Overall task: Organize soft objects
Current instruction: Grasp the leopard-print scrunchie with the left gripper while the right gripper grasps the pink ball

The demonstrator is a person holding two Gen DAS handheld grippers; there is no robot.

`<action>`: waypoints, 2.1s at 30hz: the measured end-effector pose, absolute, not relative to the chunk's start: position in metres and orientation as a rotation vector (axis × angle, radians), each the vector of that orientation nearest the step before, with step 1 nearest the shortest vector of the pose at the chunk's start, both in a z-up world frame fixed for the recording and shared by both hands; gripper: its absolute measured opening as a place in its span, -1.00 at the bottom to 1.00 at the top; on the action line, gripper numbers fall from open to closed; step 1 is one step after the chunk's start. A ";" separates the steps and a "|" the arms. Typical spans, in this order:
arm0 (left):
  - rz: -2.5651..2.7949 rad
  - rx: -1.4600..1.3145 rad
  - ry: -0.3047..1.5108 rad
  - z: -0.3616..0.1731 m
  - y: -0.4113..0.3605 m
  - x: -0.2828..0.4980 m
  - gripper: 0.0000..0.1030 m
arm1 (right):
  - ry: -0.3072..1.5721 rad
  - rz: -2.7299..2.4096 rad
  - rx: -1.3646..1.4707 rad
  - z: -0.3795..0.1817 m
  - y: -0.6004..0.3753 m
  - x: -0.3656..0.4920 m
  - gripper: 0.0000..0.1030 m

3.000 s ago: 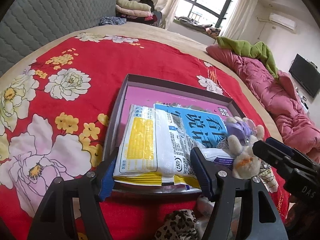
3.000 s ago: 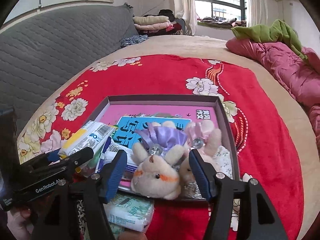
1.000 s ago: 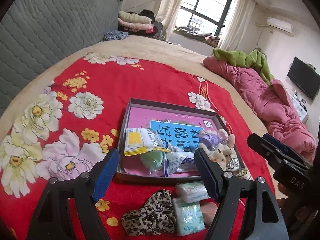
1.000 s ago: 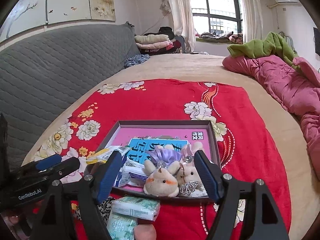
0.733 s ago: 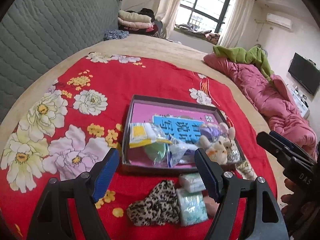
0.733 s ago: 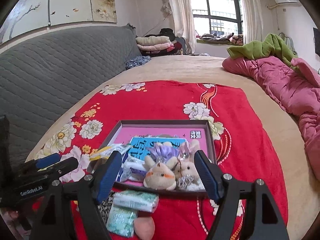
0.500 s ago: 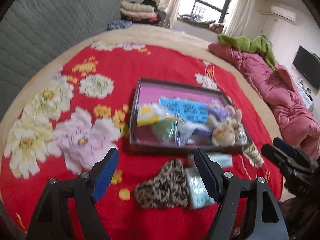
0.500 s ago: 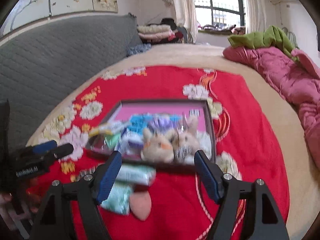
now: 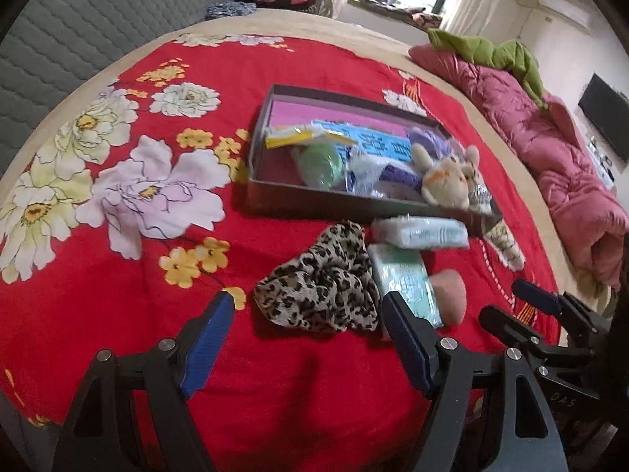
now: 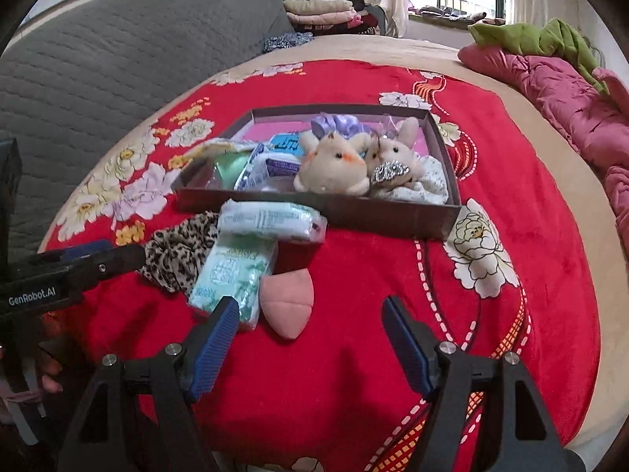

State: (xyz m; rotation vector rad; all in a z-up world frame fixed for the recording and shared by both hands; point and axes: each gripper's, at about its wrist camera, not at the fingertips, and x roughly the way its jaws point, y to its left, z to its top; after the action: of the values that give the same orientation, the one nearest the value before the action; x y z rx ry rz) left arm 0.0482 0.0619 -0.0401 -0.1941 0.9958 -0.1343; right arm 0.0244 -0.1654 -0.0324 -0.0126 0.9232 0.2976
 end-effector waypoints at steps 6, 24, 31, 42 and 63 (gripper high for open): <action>-0.128 -0.138 1.023 -0.060 0.053 0.055 0.53 | 0.957 0.302 -0.037 -0.052 -0.158 0.028 0.44; -0.135 -0.113 1.015 -0.085 0.049 0.091 0.13 | 0.926 0.350 -0.066 -0.073 -0.138 0.057 0.02; -0.182 -0.124 1.003 -0.086 0.047 0.093 -0.61 | 0.902 0.397 -0.078 -0.069 -0.131 0.054 -0.29; -0.197 -0.165 0.915 -0.049 0.052 0.078 -0.73 | 0.858 0.356 0.000 -0.036 -0.163 0.040 -0.29; -0.238 -0.128 0.751 0.024 0.027 0.085 -0.73 | 0.683 0.264 0.041 0.019 -0.197 0.049 -0.29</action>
State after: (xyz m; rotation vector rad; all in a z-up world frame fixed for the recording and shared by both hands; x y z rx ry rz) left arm 0.0846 0.0274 0.0243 -0.1285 0.7510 -0.2378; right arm 0.0493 -0.1969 0.0185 0.0409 0.6834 0.2637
